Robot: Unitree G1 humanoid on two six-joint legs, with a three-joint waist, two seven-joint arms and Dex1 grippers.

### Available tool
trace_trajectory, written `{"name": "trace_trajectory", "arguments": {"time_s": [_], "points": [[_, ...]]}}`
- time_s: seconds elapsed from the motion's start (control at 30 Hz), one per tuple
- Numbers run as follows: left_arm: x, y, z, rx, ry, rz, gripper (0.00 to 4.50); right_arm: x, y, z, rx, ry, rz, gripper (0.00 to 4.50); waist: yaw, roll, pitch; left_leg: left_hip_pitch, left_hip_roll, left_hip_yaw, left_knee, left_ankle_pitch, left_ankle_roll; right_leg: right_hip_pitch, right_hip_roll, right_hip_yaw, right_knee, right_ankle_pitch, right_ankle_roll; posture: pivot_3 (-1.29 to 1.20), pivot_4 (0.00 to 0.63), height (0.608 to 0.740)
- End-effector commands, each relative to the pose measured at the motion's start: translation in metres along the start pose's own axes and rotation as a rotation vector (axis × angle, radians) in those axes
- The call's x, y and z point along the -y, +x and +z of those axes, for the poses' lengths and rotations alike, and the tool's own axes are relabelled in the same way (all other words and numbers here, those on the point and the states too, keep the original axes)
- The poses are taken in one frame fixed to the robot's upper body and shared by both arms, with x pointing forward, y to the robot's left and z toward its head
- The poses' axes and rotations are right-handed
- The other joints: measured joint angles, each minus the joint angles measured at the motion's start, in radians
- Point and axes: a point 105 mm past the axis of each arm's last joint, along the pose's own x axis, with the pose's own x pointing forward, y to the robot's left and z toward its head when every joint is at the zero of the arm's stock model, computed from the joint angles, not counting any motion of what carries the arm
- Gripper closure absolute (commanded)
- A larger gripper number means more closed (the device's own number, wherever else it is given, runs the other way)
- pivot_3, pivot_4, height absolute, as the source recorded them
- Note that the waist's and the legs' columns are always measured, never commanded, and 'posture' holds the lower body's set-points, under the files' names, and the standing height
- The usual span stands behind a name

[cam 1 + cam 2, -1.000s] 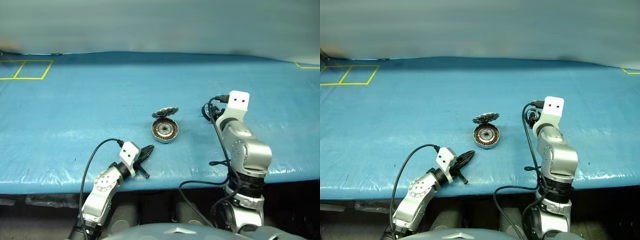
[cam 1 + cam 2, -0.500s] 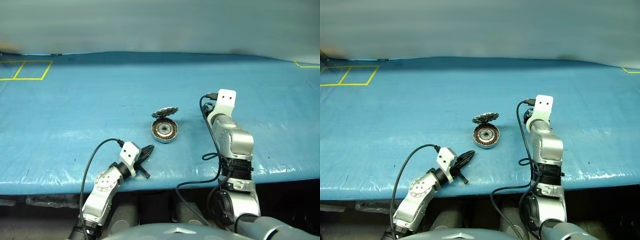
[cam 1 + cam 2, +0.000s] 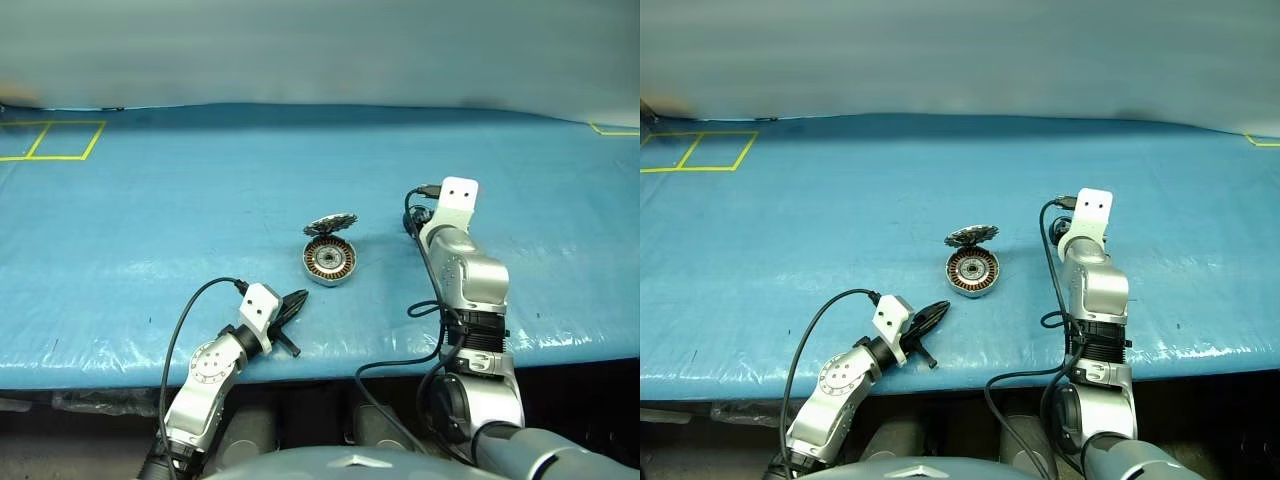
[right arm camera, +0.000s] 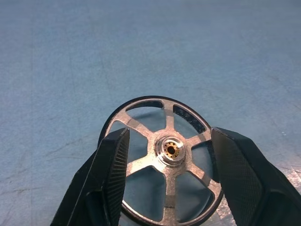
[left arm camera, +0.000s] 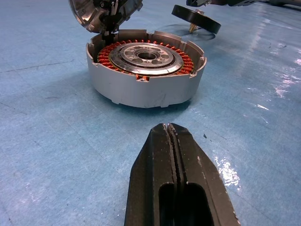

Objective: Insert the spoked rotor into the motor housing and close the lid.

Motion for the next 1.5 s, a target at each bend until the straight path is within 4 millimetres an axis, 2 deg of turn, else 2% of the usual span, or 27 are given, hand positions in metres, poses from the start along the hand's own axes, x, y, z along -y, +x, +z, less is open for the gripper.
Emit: {"name": "trace_trajectory", "arguments": {"time_s": [0.03,0.43,0.53,0.67,0.7,1.07,1.3,1.5], "points": [[0.004,0.001,0.0,-0.009,0.006,-0.012,4.5,-0.009,-0.004,0.003,0.016,-0.015,0.05,1.63,0.0,0.0,0.0,0.0,0.0,0.0,0.0,0.0,0.0,0.0,0.0,0.0,0.0,0.0,0.0,0.0,0.15,0.74],[0.003,0.001,0.0,-0.011,0.008,-0.002,4.5,-0.008,-0.002,-0.009,-0.035,0.016,0.04,1.63,0.0,0.0,0.0,0.0,0.0,0.0,0.0,0.0,0.0,0.001,0.0,0.0,0.0,0.0,0.0,0.0,0.15,0.74],[0.003,0.001,-0.001,-0.013,0.008,-0.002,4.5,-0.007,-0.003,-0.012,-0.042,0.033,0.037,2.21,0.0,0.0,0.0,0.001,0.0,0.0,0.0,0.0,0.0,0.001,0.0,0.0,0.0,0.0,0.0,0.0,0.15,0.74],[0.003,0.001,-0.001,-0.014,0.008,-0.001,4.5,-0.006,-0.004,-0.014,-0.046,0.029,0.03,3.47,-0.001,0.0,0.0,0.001,0.0,0.0,0.0,0.0,0.0,0.001,0.0,0.0,0.0,0.0,0.0,0.0,0.15,0.74],[0.003,0.002,-0.001,-0.014,0.008,-0.001,4.5,-0.006,-0.004,-0.014,-0.047,0.028,0.028,3.58,-0.001,0.0,0.0,0.001,0.0,0.0,0.0,0.0,0.0,0.001,0.0,0.0,0.0,0.0,0.0,0.0,0.15,0.74],[0.002,0.002,-0.001,-0.019,0.013,0.004,4.5,-0.011,-0.008,-0.019,-0.058,0.002,0.063,3.58,0.0,0.0,0.0,0.001,0.0,0.0,0.0,0.0,0.0,0.001,0.0,0.0,0.0,0.0,0.0,0.0,0.15,0.74],[0.001,0.002,0.0,-0.013,0.013,0.009,4.5,-0.025,-0.036,-0.033,-0.086,-0.063,0.182,3.58,0.0,0.0,0.0,0.001,0.001,0.0,0.0,0.0,0.0,0.001,-0.001,0.001,0.0,0.0,0.0,0.0,0.15,0.74],[-0.001,0.0,0.001,-0.015,0.016,0.011,4.5,-0.033,-0.081,-0.042,-0.101,-0.177,0.342,3.58,0.002,0.0,0.0,0.0,0.001,-0.001,-0.001,0.0,0.0,0.001,-0.002,0.001,-0.001,-0.001,-0.001,0.0,0.15,0.74]]}}
